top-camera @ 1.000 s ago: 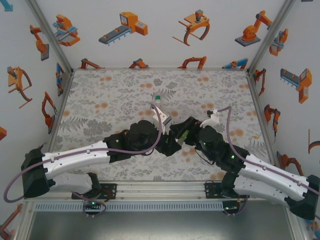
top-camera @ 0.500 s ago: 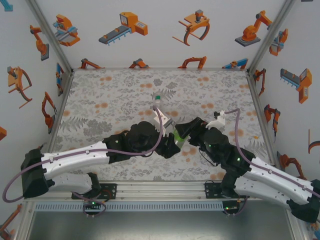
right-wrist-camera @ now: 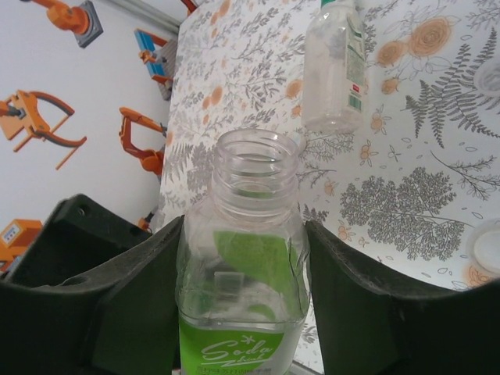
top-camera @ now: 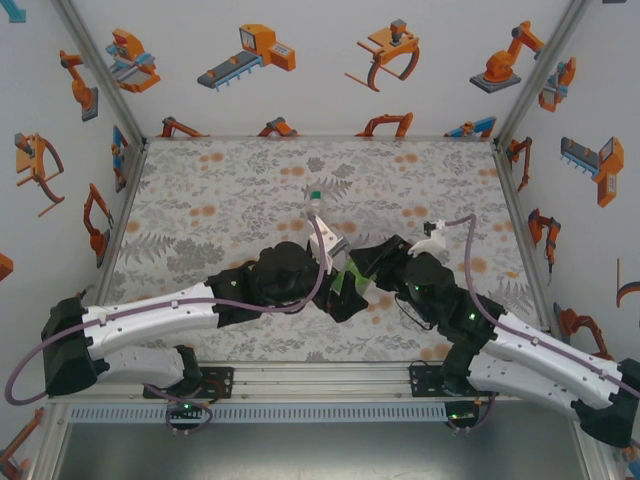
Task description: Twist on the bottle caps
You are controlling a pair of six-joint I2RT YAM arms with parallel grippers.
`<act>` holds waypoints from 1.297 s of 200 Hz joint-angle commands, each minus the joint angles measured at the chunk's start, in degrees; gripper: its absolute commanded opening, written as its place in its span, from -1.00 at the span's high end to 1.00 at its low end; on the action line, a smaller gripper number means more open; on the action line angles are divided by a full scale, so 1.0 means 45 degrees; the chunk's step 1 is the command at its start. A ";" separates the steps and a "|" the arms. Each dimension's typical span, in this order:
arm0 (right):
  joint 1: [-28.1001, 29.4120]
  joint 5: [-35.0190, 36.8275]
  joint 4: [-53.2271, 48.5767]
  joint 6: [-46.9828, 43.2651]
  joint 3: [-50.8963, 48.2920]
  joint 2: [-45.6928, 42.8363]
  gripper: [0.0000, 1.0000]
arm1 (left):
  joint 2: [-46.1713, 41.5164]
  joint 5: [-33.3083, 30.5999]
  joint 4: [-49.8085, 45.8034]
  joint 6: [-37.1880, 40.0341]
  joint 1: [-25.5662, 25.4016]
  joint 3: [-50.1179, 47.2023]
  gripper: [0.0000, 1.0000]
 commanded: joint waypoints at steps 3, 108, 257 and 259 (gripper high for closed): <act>-0.0058 -0.0491 0.0968 -0.1389 0.0374 0.0300 0.35 | 0.0026 0.0524 0.0958 0.0751 0.0617 0.0708 -0.94; -0.0053 -0.4545 0.0687 -0.9009 0.4316 0.1469 0.63 | -0.3245 0.4301 0.3574 0.2255 0.2965 -0.1466 -1.00; -0.0050 -1.0146 0.5113 -0.9649 0.4764 0.1644 0.73 | -0.1766 0.8117 1.0134 -0.1849 0.2870 -0.1399 -0.75; -0.0054 -1.0123 0.5218 -0.9653 0.4710 0.1634 0.73 | -0.1689 0.8170 1.0222 -0.1894 0.2870 -0.1397 -0.74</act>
